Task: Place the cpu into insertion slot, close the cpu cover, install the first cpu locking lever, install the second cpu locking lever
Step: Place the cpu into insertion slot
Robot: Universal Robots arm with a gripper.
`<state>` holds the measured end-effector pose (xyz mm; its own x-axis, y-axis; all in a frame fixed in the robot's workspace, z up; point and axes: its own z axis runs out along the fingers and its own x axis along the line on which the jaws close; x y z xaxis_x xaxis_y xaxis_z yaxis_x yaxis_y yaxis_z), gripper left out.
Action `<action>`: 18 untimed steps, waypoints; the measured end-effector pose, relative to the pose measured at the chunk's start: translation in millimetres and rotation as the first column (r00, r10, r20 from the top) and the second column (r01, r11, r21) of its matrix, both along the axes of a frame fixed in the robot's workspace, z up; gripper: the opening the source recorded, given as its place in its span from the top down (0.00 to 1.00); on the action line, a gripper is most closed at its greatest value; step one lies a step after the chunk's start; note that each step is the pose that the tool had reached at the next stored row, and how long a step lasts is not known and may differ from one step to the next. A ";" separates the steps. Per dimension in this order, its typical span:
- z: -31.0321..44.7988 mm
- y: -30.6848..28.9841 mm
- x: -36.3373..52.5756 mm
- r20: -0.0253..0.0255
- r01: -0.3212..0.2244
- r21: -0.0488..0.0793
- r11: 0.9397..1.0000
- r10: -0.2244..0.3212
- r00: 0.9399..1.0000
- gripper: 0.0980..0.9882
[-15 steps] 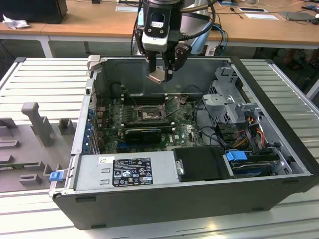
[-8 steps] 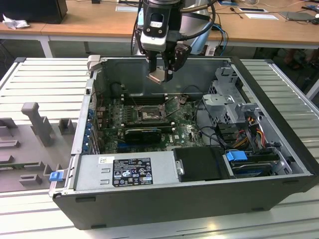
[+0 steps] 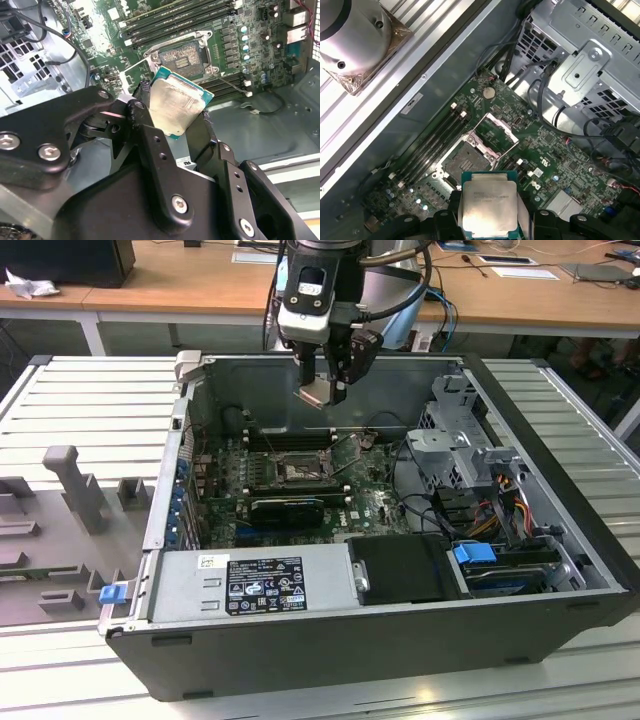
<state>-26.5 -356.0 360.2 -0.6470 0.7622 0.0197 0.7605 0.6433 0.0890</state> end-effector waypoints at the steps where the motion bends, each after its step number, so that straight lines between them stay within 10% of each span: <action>1: -0.3 0.0 0.0 0.000 0.005 0.000 1.000 -0.005 1.000 0.52; 15: -3.1 0.0 0.0 0.000 0.099 0.000 0.995 -0.099 0.995 0.52; 18: -4.3 0.0 0.0 0.000 0.176 0.000 0.984 -0.176 0.984 0.52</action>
<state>-26.6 -356.0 355.9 -0.5031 0.8640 0.0196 0.8616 0.4997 0.0889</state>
